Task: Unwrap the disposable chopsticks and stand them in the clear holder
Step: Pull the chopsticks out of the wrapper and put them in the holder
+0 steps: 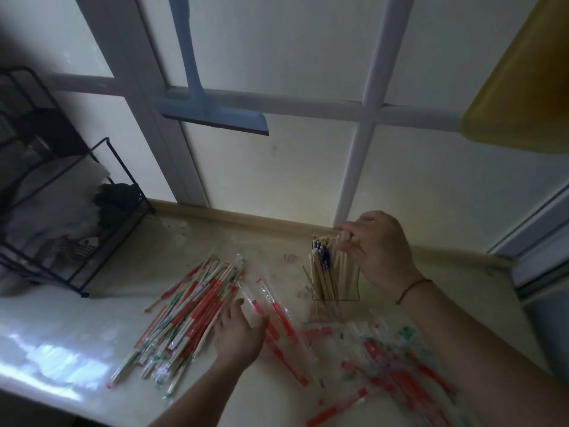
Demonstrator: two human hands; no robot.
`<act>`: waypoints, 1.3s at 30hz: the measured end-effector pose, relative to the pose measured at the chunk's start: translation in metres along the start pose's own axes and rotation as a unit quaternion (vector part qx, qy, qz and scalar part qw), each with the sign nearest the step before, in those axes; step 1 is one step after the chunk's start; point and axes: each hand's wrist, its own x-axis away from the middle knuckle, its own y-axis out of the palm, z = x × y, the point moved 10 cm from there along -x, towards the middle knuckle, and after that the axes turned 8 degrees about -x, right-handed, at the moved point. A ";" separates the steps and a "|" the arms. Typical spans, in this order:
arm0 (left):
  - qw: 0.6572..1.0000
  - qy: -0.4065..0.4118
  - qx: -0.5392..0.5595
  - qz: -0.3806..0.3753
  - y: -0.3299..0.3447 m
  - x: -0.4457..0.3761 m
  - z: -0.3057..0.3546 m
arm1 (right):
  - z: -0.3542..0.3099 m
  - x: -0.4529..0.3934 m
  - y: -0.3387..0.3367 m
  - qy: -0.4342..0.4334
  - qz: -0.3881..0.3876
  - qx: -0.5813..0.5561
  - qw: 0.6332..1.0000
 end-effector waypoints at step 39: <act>0.931 0.278 -0.122 -0.203 0.215 0.138 0.161 | 0.197 0.253 0.050 0.304 -0.145 0.168 0.926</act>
